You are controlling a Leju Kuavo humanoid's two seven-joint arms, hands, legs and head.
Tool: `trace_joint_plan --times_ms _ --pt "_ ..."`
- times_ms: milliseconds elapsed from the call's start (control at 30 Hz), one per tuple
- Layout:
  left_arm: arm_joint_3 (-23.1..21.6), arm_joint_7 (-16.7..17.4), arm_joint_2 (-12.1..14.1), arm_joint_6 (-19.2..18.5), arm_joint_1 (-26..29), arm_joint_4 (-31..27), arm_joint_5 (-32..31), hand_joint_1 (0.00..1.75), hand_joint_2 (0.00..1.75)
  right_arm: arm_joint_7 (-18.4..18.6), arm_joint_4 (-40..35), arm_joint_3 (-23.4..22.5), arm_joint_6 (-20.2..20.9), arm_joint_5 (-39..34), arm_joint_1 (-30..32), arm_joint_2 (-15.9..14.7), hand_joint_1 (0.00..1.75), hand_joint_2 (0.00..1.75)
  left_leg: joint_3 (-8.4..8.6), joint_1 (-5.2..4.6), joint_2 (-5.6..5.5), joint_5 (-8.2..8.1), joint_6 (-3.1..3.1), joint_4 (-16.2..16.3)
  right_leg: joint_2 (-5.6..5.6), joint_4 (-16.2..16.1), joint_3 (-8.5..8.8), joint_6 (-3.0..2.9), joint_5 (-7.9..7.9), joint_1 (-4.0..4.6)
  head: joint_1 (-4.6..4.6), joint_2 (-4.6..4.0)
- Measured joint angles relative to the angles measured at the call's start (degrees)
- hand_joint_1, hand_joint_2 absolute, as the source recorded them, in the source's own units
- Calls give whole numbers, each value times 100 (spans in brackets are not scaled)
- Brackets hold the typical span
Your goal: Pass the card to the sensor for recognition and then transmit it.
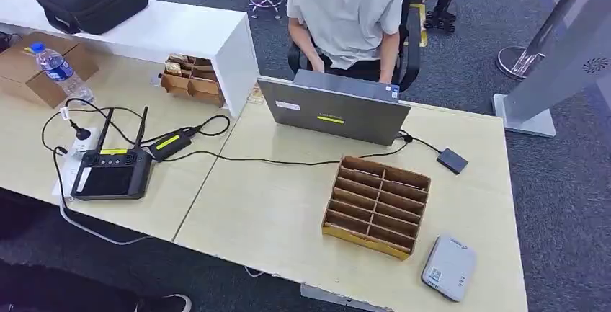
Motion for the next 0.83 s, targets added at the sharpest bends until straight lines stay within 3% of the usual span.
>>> trace_joint_plan --times_ms 267,400,533,633,667,700,833 --pt "0 0 -33 0 -14 0 -9 0 0 87 234 116 214 -2 109 245 0 0 1 1 2 0 0 -1 3 0 0 0 0 1 0 0" --pt "20 0 -42 -94 -27 0 11 0 0 122 309 101 722 -22 108 348 0 0 1 1 2 0 0 -1 3 0 1 0 0 1 2 0" --pt "50 -20 -39 -249 -40 0 31 0 0 92 424 -7 1594 -107 105 505 0 0 1 1 1 0 -1 -1 3 0 1 -1 0 1 4 0" --pt "54 -30 -39 -293 -52 0 -18 0 0 24 477 -70 1712 -142 104 588 0 0 2 1 3 0 -1 -1 5 0 1 -1 0 1 -2 0" --pt "54 -74 -39 -282 -57 0 -39 0 0 -8 486 -98 1686 -192 100 595 0 175 2 1 3 0 -1 -2 5 0 1 -1 -1 1 2 0" --pt "52 -136 -39 -253 -58 0 -59 0 175 -48 486 -140 1615 -245 100 592 0 175 2 2 2 1 -1 -2 4 0 1 -1 -1 2 2 0" --pt "52 -236 -39 -54 -87 0 -98 0 175 -190 479 -350 1349 -396 82 494 0 175 2 0 3 0 -1 -1 5 -1 3 0 0 0 4 0"
